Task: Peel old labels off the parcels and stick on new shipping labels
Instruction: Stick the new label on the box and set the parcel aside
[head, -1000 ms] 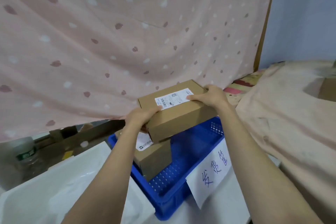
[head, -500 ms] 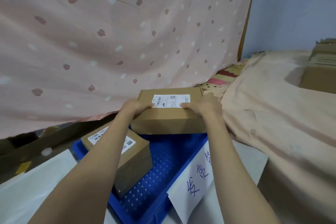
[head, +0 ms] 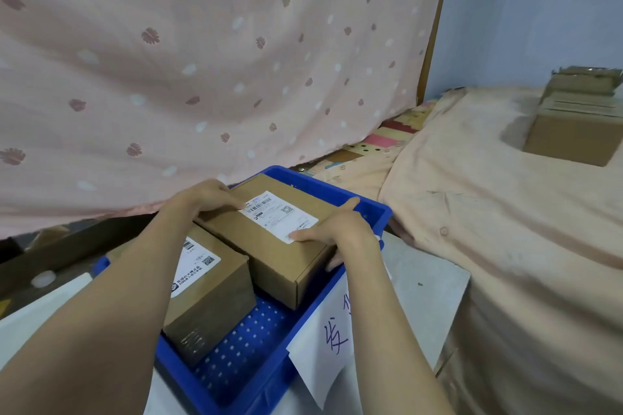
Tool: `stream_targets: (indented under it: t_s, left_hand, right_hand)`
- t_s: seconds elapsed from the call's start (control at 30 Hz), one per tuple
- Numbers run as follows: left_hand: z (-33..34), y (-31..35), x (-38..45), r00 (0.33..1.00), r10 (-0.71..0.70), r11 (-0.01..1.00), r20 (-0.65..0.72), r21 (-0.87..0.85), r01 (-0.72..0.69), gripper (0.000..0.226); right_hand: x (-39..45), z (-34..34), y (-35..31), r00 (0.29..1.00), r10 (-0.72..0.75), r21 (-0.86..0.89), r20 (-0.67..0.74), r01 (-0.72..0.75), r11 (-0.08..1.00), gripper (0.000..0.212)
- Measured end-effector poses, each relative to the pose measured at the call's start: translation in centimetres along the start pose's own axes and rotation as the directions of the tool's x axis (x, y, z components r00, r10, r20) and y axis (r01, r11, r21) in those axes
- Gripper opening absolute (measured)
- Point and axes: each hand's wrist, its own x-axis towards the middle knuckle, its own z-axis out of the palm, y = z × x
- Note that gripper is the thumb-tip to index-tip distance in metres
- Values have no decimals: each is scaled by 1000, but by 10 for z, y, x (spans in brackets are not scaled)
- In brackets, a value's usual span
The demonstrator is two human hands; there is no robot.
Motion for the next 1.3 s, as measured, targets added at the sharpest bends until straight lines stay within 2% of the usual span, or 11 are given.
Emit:
stream_targets:
  t_s: [0.13,0.2,0.27,0.33,0.57,0.7,0.8,0.83,0.97,1.13,1.3]
  left_hand:
    - [10,-10,9,1000,6,999,-1,54,-6,29]
    - [18,-14,14,999,30,989,-18,148,-27,30]
    - [26,-14,16,995,83,954,-56,294,-63,25]
    - [32,-13,21,994,99,939,-51,336,-76,13]
    - [40,-12,34,993,114,861,-35,501,-81,16]
    - [44,-8,20,995,97,832,-23,551,-68,24]
    - [44,0,-3,994,101,863,34,494,-104,60]
    - [41,7,-16,990,139,886,17,445,-132,61]
    - [8,25,-89,951,280,958,-130,100,-268,23]
    - [-55,-6,-202,981,129,966,-143,-205,-157,38]
    - [-108,-84,-331,958,-76,951,-277,-308,-14,40]
  right_hand:
    - [-10,-2,-1,999,23,-132,44,-17,991,75]
    - [-9,-1,0,999,-6,-203,50,16,979,54]
    - [-6,2,1,999,-21,-242,40,30,970,50]
    - [-1,5,1,999,-27,-270,17,31,962,49]
    - [9,12,1,999,-34,-340,-15,26,940,59]
    - [4,12,0,995,-70,-361,-65,41,932,53]
    - [-10,14,1,979,-130,-303,-155,78,950,45]
    - [-16,15,1,971,-154,-246,-185,106,964,44]
    - [-58,14,-16,919,-364,-13,-153,367,930,34]
    - [-145,35,-64,775,-627,288,-85,621,729,31]
    - [-240,97,-107,606,-790,440,91,687,578,39]
